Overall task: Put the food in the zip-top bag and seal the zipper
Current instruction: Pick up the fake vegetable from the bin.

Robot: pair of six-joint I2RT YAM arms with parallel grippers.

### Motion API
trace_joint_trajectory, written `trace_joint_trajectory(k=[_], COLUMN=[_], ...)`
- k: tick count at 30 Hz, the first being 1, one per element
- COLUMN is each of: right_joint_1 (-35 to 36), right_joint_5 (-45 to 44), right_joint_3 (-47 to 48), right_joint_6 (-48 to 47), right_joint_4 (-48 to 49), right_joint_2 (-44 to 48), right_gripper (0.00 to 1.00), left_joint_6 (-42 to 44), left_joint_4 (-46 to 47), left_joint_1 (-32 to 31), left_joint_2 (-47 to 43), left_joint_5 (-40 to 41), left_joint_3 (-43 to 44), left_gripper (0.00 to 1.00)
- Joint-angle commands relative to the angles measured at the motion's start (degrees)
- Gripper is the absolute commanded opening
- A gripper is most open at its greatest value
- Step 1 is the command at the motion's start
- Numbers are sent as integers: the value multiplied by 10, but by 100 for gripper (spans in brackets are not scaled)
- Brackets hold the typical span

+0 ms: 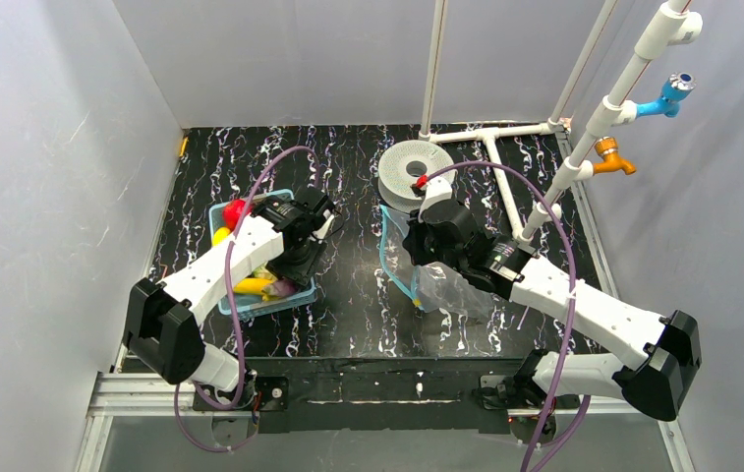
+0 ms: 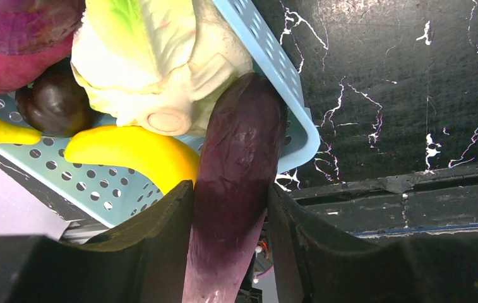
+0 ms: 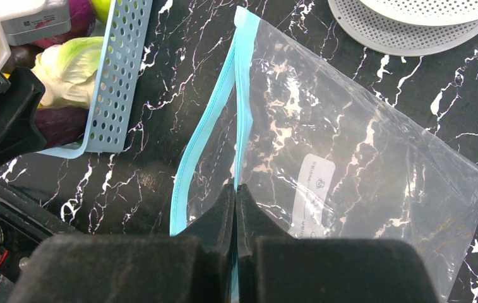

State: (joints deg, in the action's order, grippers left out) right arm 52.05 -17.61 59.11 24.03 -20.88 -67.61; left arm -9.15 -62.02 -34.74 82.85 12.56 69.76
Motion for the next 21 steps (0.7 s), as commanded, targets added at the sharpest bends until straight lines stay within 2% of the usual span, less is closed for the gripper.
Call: trace_joint_trajectory(k=[1,10,15,21], right_joint_1=[1,1,1,1], right_joint_5=[2,6,5,5], right_joint_3=[22,28,29,29], right_joint_6=[4,4,3,2], right_joint_4=[8,6,6,5], right_joint_2=[1,4,6,7], right_gripper=[1,1,1,1], left_joint_6=[-3,-7,-10,-18], left_joint_4=[-14,-18,-34,-74], left_joint_1=[-4,-5,-5,-7], left_joint_2=[-2,-19,-38,-73], left_joint_5=[-7,14,1,-19], left_joint_3=[-7,30,71,118], left_gripper=[36,16,0,0])
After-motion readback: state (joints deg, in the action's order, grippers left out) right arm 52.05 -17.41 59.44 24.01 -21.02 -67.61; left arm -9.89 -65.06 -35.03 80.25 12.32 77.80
